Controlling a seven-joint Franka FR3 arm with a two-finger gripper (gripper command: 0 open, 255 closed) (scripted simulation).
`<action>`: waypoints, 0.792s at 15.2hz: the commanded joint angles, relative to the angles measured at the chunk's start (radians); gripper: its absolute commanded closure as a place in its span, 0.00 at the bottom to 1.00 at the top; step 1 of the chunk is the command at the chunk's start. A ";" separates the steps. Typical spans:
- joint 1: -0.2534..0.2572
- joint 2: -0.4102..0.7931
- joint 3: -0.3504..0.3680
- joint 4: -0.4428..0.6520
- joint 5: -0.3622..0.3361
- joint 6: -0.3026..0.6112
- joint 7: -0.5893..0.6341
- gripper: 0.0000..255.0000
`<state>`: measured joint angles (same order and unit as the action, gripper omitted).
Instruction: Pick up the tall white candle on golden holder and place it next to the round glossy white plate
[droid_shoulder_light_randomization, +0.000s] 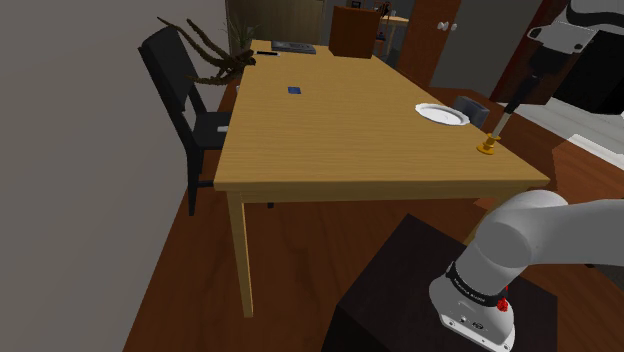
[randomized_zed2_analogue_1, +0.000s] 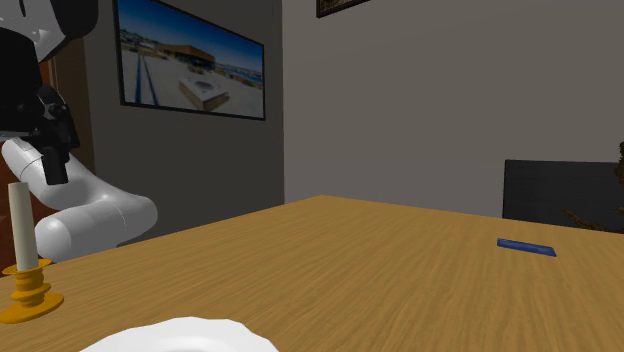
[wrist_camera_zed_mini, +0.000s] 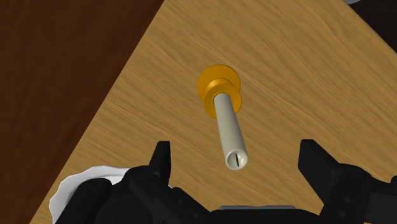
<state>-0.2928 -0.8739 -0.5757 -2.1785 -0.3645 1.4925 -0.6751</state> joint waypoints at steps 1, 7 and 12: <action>0.000 0.000 0.000 0.000 0.000 0.000 0.000 0.00; 0.018 0.050 0.022 0.158 0.028 -0.109 -0.017 0.00; 0.018 0.050 0.022 0.158 0.028 -0.109 -0.017 0.00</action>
<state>-0.2746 -0.8244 -0.5538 -2.0211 -0.3367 1.3835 -0.6921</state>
